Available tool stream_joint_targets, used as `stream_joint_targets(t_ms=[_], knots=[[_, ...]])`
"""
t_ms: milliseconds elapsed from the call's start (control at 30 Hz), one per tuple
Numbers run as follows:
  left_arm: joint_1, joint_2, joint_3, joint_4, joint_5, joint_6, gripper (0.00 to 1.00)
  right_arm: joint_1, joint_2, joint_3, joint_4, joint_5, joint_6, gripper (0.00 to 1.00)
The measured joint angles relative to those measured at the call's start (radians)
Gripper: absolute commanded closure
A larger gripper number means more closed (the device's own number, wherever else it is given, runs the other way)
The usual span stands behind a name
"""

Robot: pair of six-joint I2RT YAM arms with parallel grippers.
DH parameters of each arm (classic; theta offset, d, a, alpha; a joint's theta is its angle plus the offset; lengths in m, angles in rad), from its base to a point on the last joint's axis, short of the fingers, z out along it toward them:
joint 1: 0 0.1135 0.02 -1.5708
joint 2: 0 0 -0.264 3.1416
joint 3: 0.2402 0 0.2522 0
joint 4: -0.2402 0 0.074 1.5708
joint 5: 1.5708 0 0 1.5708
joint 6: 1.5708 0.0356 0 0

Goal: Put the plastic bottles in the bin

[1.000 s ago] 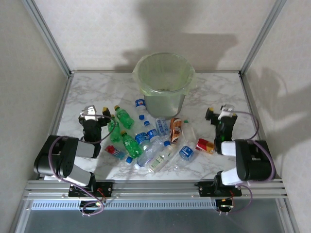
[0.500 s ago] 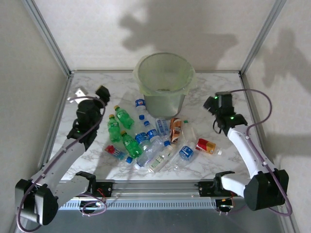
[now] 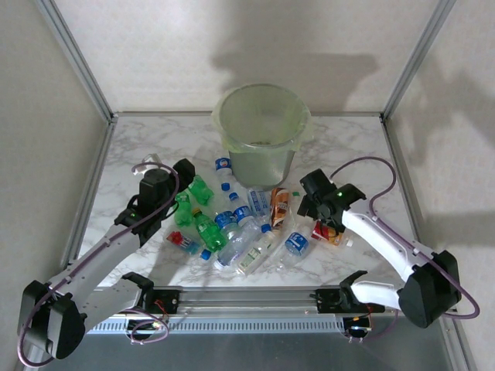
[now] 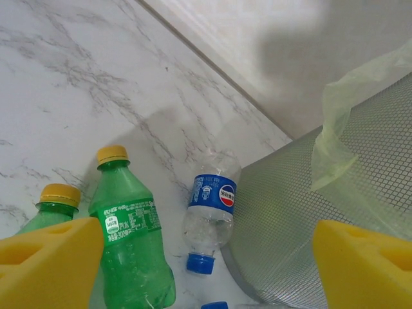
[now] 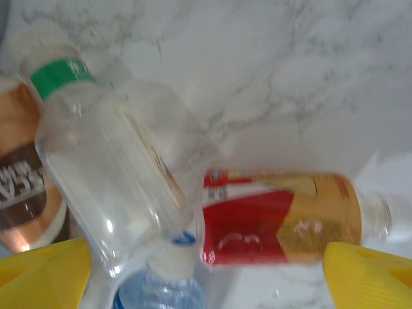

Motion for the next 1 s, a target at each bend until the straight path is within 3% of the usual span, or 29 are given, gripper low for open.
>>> stream_joint_targets(t_ms=[167, 400, 1000], knots=[[0.0, 0.005, 0.003, -0.002, 0.018, -0.003, 0.17, 0.049, -0.073, -0.026, -0.08, -0.013, 0.224, 0.07], [0.0, 0.014, 0.011, -0.003, 0.059, -0.001, 0.17, 0.043, -0.139, -0.105, -0.096, -0.011, 0.449, 0.06], [-0.006, 0.012, 0.036, -0.027, 0.166, 0.025, 0.18, -0.18, -0.091, -0.198, 0.195, -0.129, 0.585, 0.06]])
